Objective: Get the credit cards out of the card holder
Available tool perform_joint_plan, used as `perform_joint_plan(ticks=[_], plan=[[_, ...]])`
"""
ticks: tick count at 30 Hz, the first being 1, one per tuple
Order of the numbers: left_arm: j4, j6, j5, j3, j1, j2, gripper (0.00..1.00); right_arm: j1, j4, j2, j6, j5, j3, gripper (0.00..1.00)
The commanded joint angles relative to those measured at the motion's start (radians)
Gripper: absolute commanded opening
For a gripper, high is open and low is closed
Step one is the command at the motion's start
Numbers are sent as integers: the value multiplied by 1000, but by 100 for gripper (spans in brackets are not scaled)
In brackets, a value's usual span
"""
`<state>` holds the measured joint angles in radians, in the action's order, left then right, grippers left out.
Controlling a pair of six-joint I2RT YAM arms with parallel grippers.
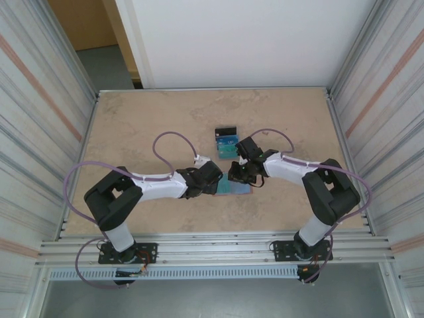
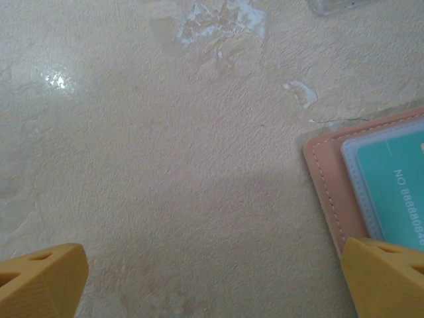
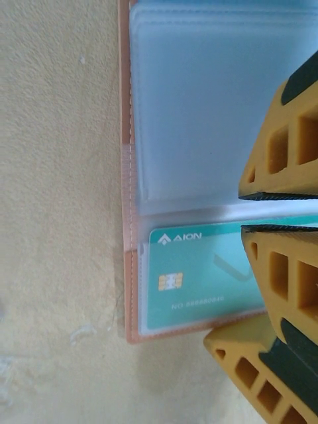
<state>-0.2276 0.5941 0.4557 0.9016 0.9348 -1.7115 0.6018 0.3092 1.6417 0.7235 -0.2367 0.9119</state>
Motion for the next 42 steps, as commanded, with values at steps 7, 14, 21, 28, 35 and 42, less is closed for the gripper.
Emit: perform_joint_plan(ticks=[7, 14, 21, 28, 35, 42], plan=[[25, -20, -38, -5, -17, 58, 99, 26, -28, -12, 10, -37, -11, 19], [39, -36, -53, -2, -32, 36, 99, 36, -41, 27, 10, -50, -1, 21], [76, -51, -104, -13, -40, 17, 99, 32, -30, 48, 11, -30, -5, 21], [82, -69, -122, -4, -41, 3, 99, 30, -28, 59, 13, -25, -7, 22], [44, -46, -127, -7, -54, -12, 98, 29, -27, 66, 12, -22, -8, 24], [35, -48, -139, 0, -54, -37, 99, 29, -30, 70, 13, -24, -8, 25]])
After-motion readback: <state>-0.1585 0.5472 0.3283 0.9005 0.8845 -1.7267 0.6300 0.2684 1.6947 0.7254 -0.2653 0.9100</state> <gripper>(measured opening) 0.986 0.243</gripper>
